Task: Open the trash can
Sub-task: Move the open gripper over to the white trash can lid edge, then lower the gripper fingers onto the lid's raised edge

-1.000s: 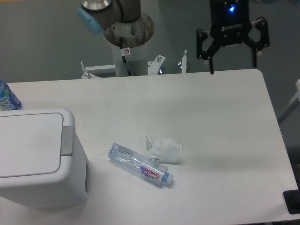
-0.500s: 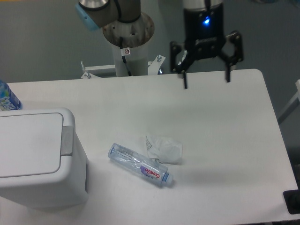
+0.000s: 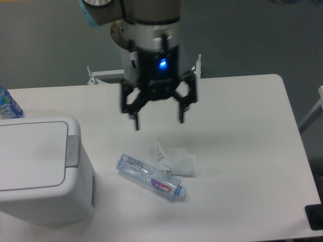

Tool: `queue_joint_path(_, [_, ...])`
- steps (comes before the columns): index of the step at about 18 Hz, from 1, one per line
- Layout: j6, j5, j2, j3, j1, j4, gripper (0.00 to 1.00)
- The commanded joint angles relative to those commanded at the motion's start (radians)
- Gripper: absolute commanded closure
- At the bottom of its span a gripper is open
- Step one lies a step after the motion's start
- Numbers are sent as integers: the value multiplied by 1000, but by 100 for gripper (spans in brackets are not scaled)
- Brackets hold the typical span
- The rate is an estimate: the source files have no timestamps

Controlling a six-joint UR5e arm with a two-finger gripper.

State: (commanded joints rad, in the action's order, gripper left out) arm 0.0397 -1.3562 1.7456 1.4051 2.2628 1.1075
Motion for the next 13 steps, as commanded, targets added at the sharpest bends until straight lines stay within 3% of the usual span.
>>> queue_joint_path(5, [91, 28, 17, 5, -37, -2, 0])
queue_joint_path(13, [94, 26, 40, 12, -80, 0, 0])
